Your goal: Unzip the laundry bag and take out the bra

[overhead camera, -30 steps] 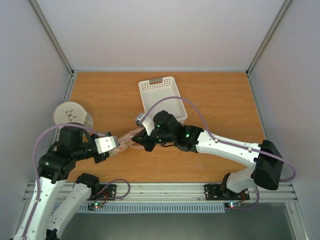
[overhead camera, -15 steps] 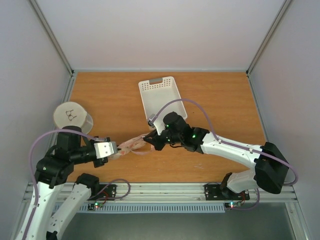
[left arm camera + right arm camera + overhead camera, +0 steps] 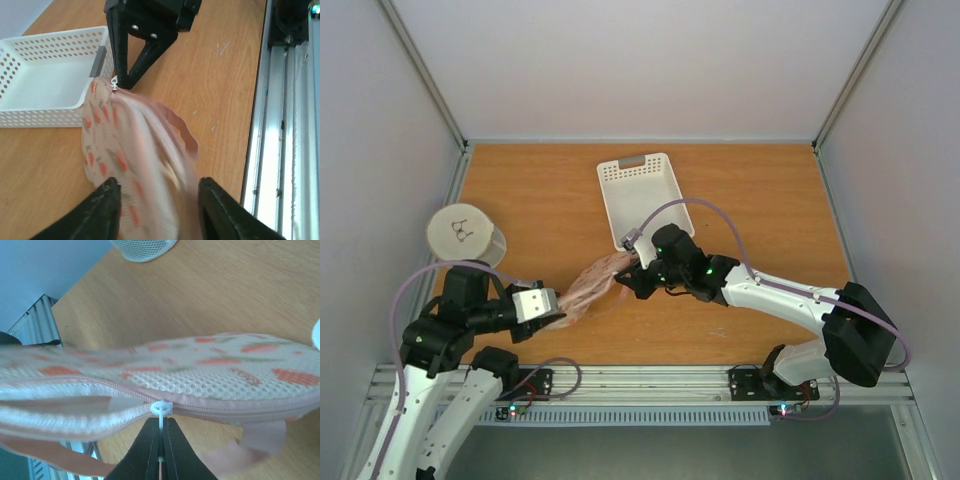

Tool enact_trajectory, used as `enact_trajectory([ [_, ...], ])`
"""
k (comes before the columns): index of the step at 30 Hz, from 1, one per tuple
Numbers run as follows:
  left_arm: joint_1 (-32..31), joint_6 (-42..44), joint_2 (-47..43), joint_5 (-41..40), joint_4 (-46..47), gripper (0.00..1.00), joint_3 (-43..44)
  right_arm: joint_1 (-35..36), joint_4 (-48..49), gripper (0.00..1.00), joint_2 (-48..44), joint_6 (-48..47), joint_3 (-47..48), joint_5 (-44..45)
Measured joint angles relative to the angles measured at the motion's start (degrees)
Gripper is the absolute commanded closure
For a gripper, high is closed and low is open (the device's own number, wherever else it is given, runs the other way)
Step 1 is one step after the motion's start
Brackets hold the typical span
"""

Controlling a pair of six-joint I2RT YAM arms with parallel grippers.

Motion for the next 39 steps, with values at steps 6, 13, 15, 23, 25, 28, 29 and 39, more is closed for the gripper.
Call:
enact_trajectory([
  [6, 0.0, -0.15, 0.0, 1.22, -0.59, 0.21, -0.83, 4.13, -1.51, 0.99, 0.0, 0.59, 3.41, 1.57],
  [13, 0.0, -7.45, 0.66, 5.49, 0.44, 0.22, 1.53, 9.9, -3.37, 0.99, 0.0, 2.6, 10.86, 6.38],
  [15, 0.0, -12.98, 2.19, 4.92, 2.54, 0.21, 2.19, 11.32, -4.13, 0.99, 0.02, 3.23, 12.85, 8.52],
  [23, 0.0, -24.0, 7.56, -1.81, 7.17, 0.17, 3.85, 14.8, -5.33, 0.99, 3.19, 4.48, 18.16, 14.01],
  [25, 0.0, -24.63, 7.67, -2.45, 7.39, 0.22, 3.85, 15.34, -5.99, 0.99, 4.42, 4.63, 19.06, 14.8],
  [28, 0.0, -25.31, 7.91, -3.21, 7.67, 0.32, 3.85, 15.82, -6.54, 0.99, 5.88, 4.83, 20.02, 15.54],
  [29, 0.0, -25.03, 8.07, -3.63, 7.72, 0.35, 3.85, 15.91, -6.67, 0.99, 6.14, 4.94, 20.22, 15.67],
  [39, 0.0, -21.11, 8.48, -6.45, 8.0, 0.58, 2.78, 16.31, -6.34, 0.99, 6.75, 5.01, 21.9, 15.76],
])
